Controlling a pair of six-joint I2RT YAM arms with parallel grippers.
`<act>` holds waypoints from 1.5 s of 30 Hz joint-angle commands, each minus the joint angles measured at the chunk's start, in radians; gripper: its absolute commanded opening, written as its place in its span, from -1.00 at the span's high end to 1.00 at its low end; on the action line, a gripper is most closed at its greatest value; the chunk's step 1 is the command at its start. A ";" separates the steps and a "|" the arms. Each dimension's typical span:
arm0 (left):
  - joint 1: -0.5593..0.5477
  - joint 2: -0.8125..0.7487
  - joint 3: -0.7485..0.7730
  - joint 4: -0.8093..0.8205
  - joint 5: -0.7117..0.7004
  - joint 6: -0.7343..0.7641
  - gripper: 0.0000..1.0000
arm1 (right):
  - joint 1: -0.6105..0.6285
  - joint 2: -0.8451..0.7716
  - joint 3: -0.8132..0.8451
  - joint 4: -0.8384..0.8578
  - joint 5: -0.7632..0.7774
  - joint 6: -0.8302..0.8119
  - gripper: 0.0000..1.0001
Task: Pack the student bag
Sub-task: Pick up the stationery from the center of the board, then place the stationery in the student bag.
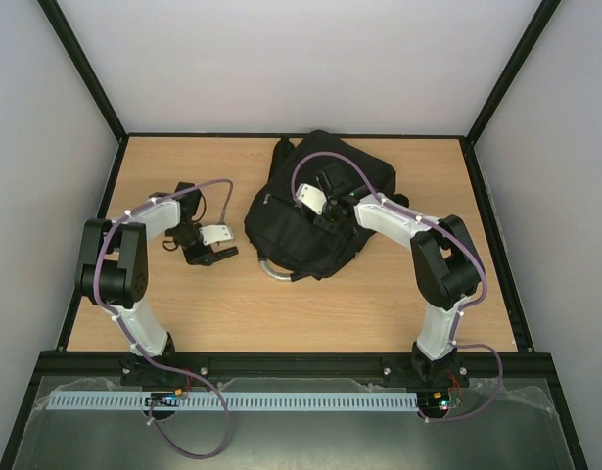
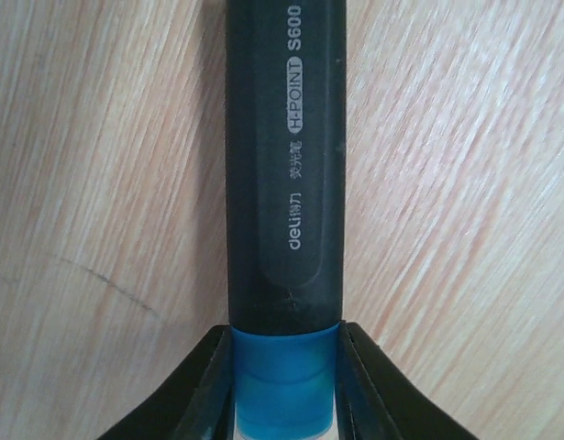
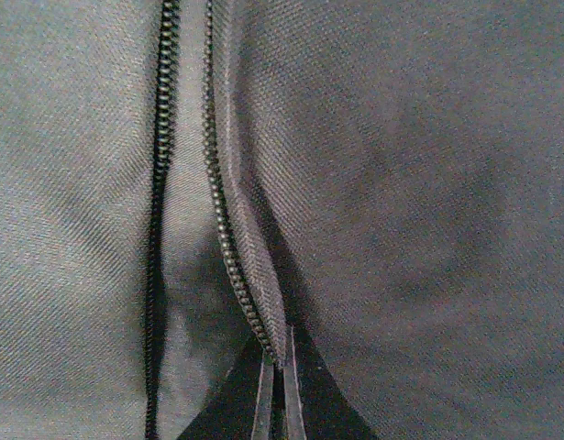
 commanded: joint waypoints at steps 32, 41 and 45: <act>-0.213 0.109 0.435 -0.059 0.553 -0.597 0.69 | 0.017 -0.029 0.231 -0.208 -0.151 0.152 0.98; -0.261 0.247 0.539 0.011 0.544 -0.756 0.74 | 0.018 -0.033 0.247 -0.162 -0.053 0.178 0.98; -0.292 0.292 0.581 0.023 0.506 -0.791 0.75 | 0.017 -0.035 0.257 -0.147 -0.034 0.190 0.98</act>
